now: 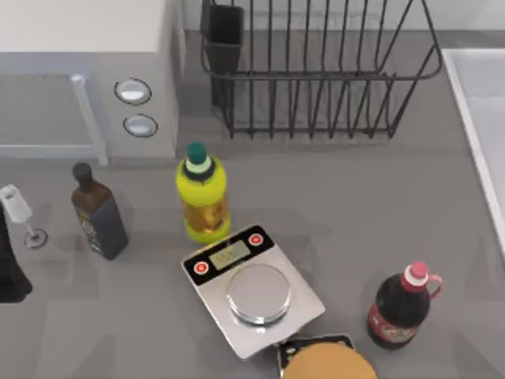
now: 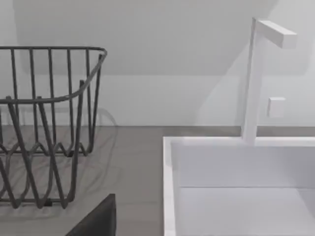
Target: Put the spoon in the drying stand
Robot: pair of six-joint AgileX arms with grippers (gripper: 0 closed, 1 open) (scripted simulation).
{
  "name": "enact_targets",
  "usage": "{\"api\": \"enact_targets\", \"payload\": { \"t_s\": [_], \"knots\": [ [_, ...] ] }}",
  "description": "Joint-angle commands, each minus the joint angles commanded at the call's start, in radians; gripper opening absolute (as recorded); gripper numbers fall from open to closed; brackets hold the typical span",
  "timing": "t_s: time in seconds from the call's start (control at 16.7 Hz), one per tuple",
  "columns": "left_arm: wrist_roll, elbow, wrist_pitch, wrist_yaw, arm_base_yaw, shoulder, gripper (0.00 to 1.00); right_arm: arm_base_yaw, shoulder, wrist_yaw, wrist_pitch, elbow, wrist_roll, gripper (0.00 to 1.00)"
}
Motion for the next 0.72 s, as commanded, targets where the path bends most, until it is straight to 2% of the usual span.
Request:
{"api": "enact_targets", "payload": {
  "t_s": [0.36,0.72],
  "knots": [
    [0.0,0.0,0.0,0.0,0.0,0.0,1.0,-0.059,0.108,0.001,-0.095,0.089,-0.055,1.0],
    [0.0,0.0,0.0,0.0,0.0,0.0,1.0,-0.25,0.574,-0.002,-0.418,0.38,-0.237,1.0]
  ]
}}
